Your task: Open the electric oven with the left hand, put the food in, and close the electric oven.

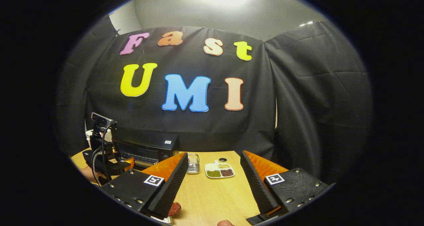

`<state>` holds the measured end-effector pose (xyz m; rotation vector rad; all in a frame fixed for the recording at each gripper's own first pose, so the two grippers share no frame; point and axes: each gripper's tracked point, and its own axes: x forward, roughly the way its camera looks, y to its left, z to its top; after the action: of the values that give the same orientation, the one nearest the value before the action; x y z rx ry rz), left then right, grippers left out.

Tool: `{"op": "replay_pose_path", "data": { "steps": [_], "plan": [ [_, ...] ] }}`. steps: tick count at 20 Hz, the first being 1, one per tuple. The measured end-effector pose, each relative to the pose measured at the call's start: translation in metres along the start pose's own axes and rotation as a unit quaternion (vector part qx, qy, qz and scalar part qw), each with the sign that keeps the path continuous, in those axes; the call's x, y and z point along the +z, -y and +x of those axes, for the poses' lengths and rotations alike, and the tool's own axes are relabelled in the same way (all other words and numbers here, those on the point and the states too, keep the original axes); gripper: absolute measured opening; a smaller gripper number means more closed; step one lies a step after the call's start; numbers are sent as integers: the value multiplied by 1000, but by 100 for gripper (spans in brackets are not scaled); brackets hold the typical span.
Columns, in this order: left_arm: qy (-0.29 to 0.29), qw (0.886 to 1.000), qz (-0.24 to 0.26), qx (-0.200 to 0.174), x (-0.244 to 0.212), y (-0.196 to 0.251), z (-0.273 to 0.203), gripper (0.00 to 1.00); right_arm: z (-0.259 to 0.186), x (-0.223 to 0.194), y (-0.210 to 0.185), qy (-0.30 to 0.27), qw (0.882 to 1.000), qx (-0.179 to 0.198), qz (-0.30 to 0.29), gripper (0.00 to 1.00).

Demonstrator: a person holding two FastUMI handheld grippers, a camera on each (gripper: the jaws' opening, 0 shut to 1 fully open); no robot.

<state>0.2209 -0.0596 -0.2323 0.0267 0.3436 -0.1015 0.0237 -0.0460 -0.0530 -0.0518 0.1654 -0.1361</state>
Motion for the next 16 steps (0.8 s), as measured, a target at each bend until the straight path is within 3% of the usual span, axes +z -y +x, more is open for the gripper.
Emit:
{"op": "replay_pose_path", "data": {
  "steps": [16],
  "plan": [
    [-63,998,8,2,-64,7,-23,97,-11,-14,4,-16,1000,10,1,96]
  ]
}}
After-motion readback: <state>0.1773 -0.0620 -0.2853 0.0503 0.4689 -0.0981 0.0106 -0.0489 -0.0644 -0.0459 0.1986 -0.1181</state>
